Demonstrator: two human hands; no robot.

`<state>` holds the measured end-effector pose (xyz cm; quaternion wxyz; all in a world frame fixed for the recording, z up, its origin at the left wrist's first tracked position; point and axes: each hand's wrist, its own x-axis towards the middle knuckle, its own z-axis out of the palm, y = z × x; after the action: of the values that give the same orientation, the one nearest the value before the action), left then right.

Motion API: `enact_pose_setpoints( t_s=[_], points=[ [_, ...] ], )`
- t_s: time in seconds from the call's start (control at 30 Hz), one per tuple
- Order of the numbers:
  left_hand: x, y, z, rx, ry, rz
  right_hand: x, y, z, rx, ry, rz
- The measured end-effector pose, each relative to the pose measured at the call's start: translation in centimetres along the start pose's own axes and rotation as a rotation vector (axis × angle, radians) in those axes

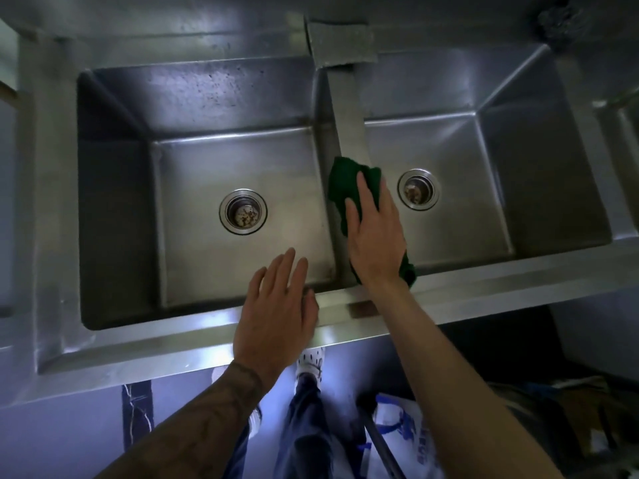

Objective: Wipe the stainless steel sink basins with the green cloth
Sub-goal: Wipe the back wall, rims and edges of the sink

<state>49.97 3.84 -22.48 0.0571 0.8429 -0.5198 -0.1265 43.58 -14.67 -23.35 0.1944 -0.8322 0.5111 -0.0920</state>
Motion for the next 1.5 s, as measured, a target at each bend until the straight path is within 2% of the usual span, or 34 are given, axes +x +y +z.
enact_pose_setpoints(
  t_s=[0.17, 0.4, 0.47, 0.63, 0.9, 1.07, 1.27, 1.5],
  points=[
    [0.0, -0.1, 0.4, 0.019, 0.052, 0.044, -3.6, 1.3, -0.2, -0.029, 0.037, -0.004],
    [0.3, -0.3, 1.0, 0.006, 0.057, 0.049, 10.2, -2.6, 1.2, 0.014, 0.027, -0.010],
    [0.3, -0.4, 1.2, -0.003, 0.080, 0.042, 10.9, -2.9, 1.5, 0.020, 0.043, -0.021],
    [0.3, -0.3, 1.0, 0.010, 0.079, 0.043, 6.1, -1.6, 1.6, -0.039, 0.101, -0.013],
    [0.4, -0.4, 1.0, 0.001, 0.063, 0.033, 17.9, -4.7, 2.1, 0.033, 0.008, -0.001],
    [0.3, -0.5, 1.2, -0.003, 0.064, 0.035, 13.9, -3.7, 2.2, 0.001, 0.045, -0.021],
    [0.5, -0.3, 0.9, 0.014, 0.061, 0.038, 18.7, -5.6, 2.1, 0.053, -0.009, 0.020],
    [0.5, -0.4, 0.4, 0.017, 0.027, 0.053, 14.6, -3.5, 2.1, -0.014, 0.019, -0.062]
  ],
)
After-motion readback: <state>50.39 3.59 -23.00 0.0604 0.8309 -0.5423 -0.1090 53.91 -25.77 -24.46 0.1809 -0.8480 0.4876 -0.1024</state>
